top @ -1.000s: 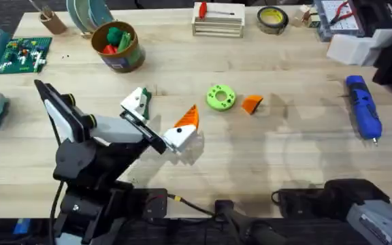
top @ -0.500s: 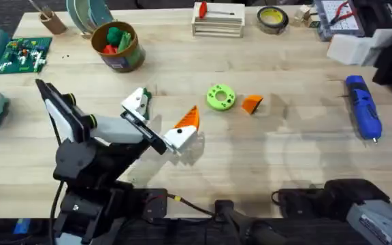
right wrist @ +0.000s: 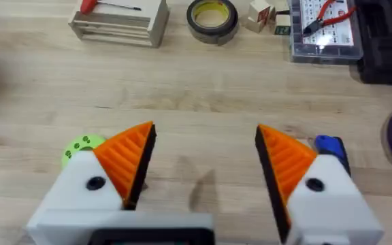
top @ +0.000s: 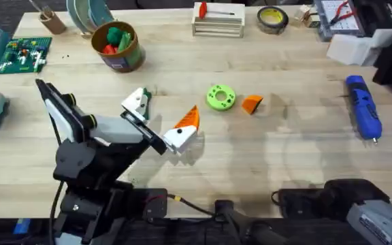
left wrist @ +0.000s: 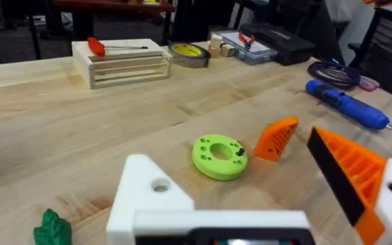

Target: Pick up the gripper from the table and insert it into the empty holder that is missing its gripper. Then pick up a screw, insert it into the mounting hole, and use the screwdriver to tighten it. Finally, clean up the table by picking up the vegetable and placing it into the bucket.

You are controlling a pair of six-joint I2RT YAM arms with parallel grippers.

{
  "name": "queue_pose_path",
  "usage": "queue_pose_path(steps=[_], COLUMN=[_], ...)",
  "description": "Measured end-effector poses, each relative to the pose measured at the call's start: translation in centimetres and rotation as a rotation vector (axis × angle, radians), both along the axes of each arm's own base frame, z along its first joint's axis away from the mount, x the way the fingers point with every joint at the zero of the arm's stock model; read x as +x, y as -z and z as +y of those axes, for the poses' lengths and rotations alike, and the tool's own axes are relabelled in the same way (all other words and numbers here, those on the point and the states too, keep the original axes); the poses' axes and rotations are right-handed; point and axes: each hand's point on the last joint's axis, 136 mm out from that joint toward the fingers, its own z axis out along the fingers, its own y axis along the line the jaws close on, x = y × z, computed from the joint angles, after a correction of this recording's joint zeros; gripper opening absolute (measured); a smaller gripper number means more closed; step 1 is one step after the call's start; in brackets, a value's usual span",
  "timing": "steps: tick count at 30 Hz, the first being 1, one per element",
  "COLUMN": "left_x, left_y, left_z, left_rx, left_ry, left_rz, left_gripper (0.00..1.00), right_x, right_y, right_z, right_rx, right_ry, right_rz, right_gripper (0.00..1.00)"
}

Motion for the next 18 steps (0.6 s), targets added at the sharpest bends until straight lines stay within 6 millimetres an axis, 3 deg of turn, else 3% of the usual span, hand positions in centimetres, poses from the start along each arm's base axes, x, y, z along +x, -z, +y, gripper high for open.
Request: queue_pose_path(steps=[10, 18], left_x=[-0.1, -2.3], left_y=[0.0, 0.1], left_z=[-0.1, -2.2], left_rx=[0.0, -0.008], left_ry=[0.012, 0.185], left_rz=[0.0, 0.011], left_gripper=[0.993, 0.993], right_x=[0.0, 0.0], right_y=[0.0, 0.0], right_z=[0.0, 0.0], right_rx=[0.0, 0.0], right_ry=[0.0, 0.0], right_rz=[0.0, 0.0], right_gripper=[0.899, 0.898])
